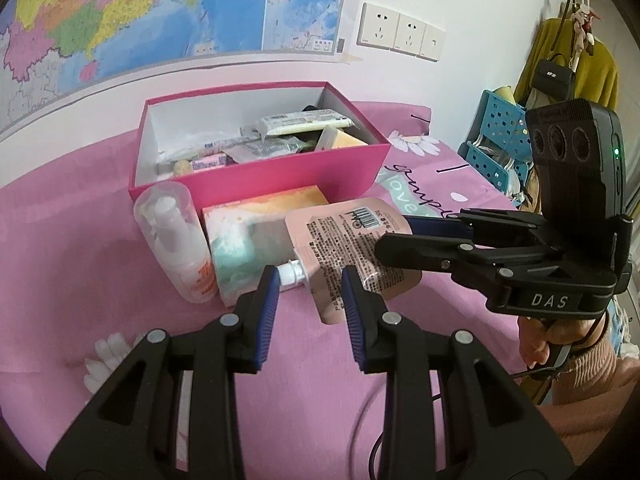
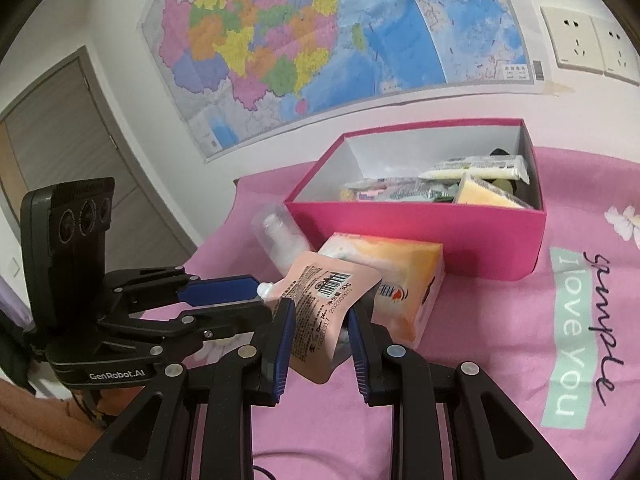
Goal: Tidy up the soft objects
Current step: 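Carry the pink pouch toward the pink box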
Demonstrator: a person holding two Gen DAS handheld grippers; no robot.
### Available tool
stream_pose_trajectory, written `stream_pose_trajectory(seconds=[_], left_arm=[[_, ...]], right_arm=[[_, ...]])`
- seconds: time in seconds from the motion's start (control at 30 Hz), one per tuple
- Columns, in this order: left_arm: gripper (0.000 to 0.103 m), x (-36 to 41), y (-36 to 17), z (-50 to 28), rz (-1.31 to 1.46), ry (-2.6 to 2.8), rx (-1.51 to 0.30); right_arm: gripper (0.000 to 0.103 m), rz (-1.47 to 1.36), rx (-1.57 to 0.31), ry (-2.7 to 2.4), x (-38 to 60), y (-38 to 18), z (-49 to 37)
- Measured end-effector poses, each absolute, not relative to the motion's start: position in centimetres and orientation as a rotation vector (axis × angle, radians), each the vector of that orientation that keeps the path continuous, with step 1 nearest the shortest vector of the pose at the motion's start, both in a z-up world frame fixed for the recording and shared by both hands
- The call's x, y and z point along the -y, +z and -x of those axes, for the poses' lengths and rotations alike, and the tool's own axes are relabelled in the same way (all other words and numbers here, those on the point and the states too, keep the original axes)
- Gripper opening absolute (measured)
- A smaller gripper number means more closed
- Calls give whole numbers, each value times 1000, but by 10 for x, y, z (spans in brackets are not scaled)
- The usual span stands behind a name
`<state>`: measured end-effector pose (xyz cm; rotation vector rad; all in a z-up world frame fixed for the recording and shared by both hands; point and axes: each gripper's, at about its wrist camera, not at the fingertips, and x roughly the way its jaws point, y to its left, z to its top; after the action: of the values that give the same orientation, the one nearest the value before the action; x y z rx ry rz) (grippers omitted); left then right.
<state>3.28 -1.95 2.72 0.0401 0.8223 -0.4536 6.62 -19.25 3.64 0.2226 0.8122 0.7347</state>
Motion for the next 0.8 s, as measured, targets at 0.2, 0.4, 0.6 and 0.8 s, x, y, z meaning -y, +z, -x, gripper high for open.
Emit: stream_pose_trajectory(seconds=[0.2, 0.4, 0.6, 0.8], left_arm=[[33, 19, 31, -37, -36, -456, -813], [33, 20, 35, -41, -33, -458, -801], [33, 20, 37, -45, -31, -457, -793], [33, 18, 40, -50, -19, -460, -788]], right_arm=[[27, -217, -799, 731, 192, 41, -72], [27, -214, -790, 727, 193, 44, -77], [27, -209, -783, 722, 192, 47, -80], [27, -206, -771, 723, 191, 50, -84]])
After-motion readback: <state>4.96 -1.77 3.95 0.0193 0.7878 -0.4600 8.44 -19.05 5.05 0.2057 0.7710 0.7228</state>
